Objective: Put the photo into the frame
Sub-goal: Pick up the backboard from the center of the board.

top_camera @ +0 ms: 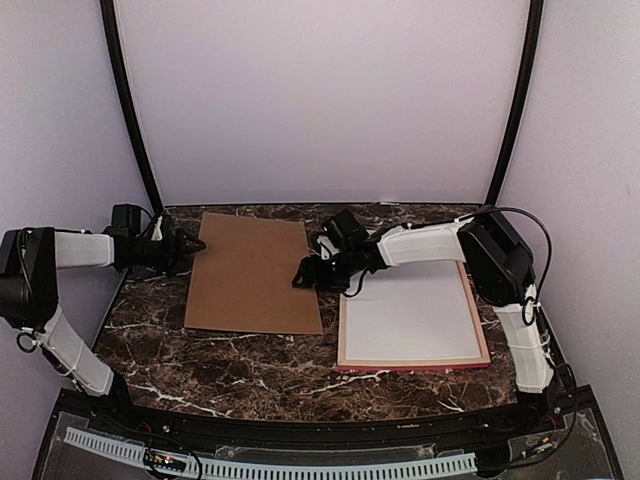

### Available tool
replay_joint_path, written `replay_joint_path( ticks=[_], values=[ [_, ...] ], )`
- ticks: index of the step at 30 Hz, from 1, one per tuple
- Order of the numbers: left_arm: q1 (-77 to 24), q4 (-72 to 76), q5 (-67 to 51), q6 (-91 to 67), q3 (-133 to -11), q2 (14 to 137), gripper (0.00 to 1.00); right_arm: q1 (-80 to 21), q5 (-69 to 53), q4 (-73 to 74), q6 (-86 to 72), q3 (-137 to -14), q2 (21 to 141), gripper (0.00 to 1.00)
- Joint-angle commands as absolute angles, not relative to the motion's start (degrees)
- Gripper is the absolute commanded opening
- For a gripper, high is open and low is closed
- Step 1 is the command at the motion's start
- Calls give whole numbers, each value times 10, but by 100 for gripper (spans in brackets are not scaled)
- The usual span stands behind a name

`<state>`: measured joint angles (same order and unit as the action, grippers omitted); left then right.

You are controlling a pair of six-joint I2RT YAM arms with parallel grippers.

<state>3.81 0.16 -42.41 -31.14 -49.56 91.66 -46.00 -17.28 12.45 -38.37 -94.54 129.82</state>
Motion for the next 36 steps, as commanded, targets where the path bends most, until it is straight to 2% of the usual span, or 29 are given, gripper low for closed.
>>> replay_joint_path(
  ticks=[1,11,19,25,30,36],
  values=[
    [19,42,-561,-351,-505,850,74,-479,-237,109,-372,-919,1305,70],
    [10,18,-578,-358,-503,784,67,-480,-331,27,-356,-882,1304,68],
    [4,-142,-478,-304,-560,751,57,-480,-357,4,-350,-865,1306,67],
    [4,-175,-458,-304,-573,743,51,-480,-365,-15,-355,-857,1309,66],
    [4,-193,-450,-298,-584,743,42,-480,-372,-23,-354,-856,1309,65],
    [4,-231,-433,-275,-601,744,27,-480,-386,-35,-359,-855,1312,66]
  ],
)
